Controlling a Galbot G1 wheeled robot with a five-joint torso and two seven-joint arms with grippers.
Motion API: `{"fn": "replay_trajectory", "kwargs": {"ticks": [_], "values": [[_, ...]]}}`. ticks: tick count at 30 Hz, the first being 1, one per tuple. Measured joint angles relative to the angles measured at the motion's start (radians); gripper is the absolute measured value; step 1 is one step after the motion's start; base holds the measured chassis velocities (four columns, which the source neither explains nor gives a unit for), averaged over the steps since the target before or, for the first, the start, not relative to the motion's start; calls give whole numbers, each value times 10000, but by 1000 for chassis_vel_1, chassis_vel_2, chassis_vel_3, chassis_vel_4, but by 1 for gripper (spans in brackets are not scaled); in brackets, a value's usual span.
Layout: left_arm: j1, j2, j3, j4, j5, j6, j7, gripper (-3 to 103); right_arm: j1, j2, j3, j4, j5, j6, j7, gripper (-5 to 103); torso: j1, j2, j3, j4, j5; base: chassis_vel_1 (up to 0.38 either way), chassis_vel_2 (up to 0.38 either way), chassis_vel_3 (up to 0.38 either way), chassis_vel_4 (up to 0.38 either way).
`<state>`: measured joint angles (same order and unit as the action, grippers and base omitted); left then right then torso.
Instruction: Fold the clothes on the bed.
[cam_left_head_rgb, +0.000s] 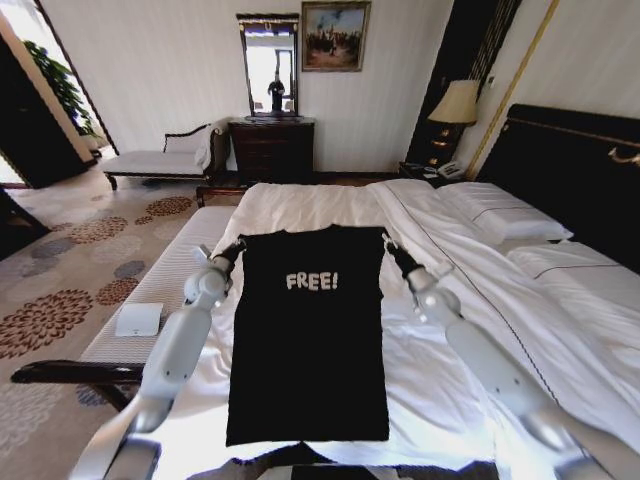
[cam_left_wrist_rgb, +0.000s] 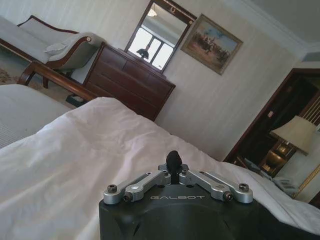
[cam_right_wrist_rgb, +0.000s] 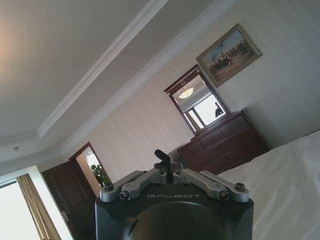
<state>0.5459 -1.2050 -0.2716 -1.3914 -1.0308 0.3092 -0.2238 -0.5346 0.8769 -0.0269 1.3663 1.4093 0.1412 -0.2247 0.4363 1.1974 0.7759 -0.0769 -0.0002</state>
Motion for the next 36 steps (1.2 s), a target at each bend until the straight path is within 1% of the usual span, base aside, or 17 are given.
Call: {"fn": "replay_trajectory", "kwargs": {"ticks": [3, 6, 10, 11, 13, 15, 18, 19, 21, 23, 24, 25, 30, 31, 34, 35, 36], "values": [[-376, -245, 105, 749, 87, -164, 171, 2, 367, 265, -443, -669, -139, 135, -221, 1, 0, -1, 1, -1, 2, 0, 0, 0, 0], [-521, -368, 141, 1017, 88, -245, 313, 2, 460, 484, -549, -1015, -300, 234, -329, 1, 1, 0, 1, -2, 2, 0, 0, 0, 0], [-485, -363, 178, 987, 43, -283, 433, 2, 377, 625, -514, -1093, -396, 266, -294, 1, 2, -1, 0, -1, 2, 0, 0, 0, 0], [-232, -204, 181, 668, -55, -290, 491, 2, 60, 627, -328, -889, -526, 203, 17, 1, 0, -1, 0, -2, 4, 0, 0, 0, 0], [-120, -149, 169, 528, -104, -290, 493, 2, -26, 608, -285, -806, -556, 185, 106, 1, 0, -1, 0, -2, 5, 0, 0, 0, 0], [714, 226, -91, -521, -265, -99, 325, 2, -879, 227, 170, 131, -830, 110, 569, 1, -3, 0, -2, -1, 2, 0, 0, 0, 0], [1915, 699, -539, -1876, -444, 324, -47, 2, -2092, -308, 837, 1422, -688, 39, 720, 1, -4, 0, -4, -3, 0, 0, 0, 0, 0], [1915, 699, -539, -1876, -444, 324, -47, 2, -2092, -308, 837, 1422, -688, 39, 720, 1, -4, 0, -4, -3, 0, 0, 0, 0, 0], [2806, 941, -824, -2742, -520, 497, -208, 2, -2756, -605, 1032, 2108, -554, -42, 891, 1, -4, 1, -4, -8, 5, 0, 0, 0, 0], [4116, 1145, -1217, -3912, -490, 691, -365, 2, -3362, -863, 1140, 2779, -539, -164, 1097, 1, -7, 2, -6, -1, -2, 0, 0, 0, 0], [4925, 1163, -1408, -4528, -264, 742, -434, 2, -3893, -1016, 1275, 3234, -658, -321, 1399, 1, -9, 3, -6, 0, 5, 0, 0, 0, 0], [4925, 1163, -1408, -4528, -264, 742, -434, 2, -3893, -1016, 1275, 3234, -658, -321, 1399, 1, -9, 3, -6, 0, 5, 0, 0, 0, 0], [7090, 758, -1706, -5830, 662, 849, -510, 2, -5423, -1239, 1533, 3957, -1061, -554, 2334, 1, -6, 3, -4, 0, 1, 0, 0, 0, 0], [7090, 758, -1706, -5830, 662, 849, -510, 2, -5423, -1239, 1533, 3957, -1061, -554, 2334, 1, -6, 3, -4, 0, 1, 0, 0, 0, 0], [7976, 593, -1811, -6309, 1002, 917, -649, 2, -6394, -1368, 1538, 4321, -1239, -558, 2740, 1, -4, 3, -4, -2, 6, 0, 0, 0, 0], [8554, 531, -1872, -6627, 1260, 1070, -780, 2, -7218, -1511, 1539, 4528, -1459, -470, 2942, 1, -4, 3, -4, -3, 3, 0, 0, 0, 0], [8554, 531, -1872, -6627, 1260, 1070, -780, 2, -7218, -1511, 1539, 4528, -1459, -470, 2942, 1, -4, 3, -4, -3, 3, 0, 0, 0, 0]]}}
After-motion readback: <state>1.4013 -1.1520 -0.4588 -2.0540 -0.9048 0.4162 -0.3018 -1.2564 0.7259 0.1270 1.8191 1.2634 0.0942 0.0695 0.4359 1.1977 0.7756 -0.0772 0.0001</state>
